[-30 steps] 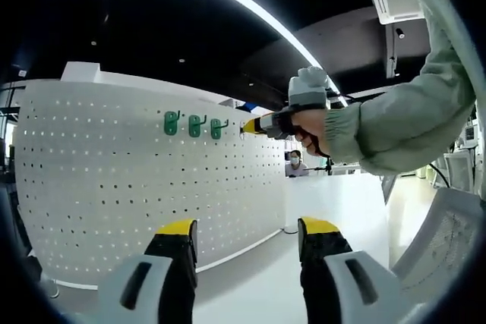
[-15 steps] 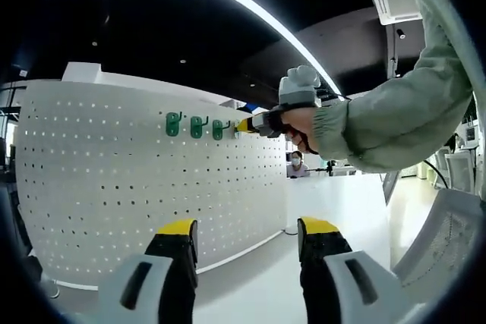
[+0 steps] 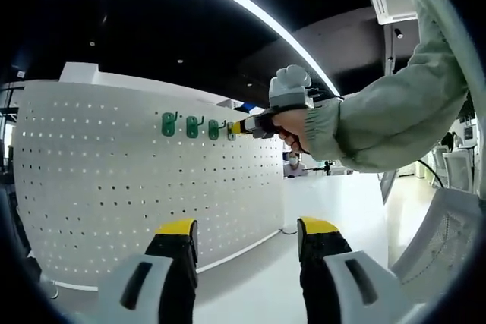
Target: Insert the hook assembly into the mounting plate slot until the hook locks in place.
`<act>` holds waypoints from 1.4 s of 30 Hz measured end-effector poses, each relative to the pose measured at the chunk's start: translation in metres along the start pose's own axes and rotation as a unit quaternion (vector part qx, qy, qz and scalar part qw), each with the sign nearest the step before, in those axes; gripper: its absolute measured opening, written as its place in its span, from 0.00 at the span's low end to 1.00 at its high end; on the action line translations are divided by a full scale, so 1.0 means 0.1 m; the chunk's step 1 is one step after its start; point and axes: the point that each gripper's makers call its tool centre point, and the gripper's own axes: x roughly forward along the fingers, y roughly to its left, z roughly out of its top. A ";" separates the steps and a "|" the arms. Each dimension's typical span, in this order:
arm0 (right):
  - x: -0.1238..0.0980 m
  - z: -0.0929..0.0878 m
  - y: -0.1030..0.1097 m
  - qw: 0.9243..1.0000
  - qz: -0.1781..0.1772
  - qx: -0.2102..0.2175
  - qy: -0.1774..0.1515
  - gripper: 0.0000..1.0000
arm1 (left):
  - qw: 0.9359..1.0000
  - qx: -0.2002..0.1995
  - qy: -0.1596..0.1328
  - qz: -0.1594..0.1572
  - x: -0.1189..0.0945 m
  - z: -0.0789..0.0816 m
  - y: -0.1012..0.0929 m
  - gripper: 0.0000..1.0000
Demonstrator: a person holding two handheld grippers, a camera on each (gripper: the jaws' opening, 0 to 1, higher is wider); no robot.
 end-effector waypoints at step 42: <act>-0.10 0.04 -0.02 0.999 -0.008 -0.025 -0.023 0.26 | 1.000 0.004 0.000 0.011 -0.01 0.01 0.07 0.55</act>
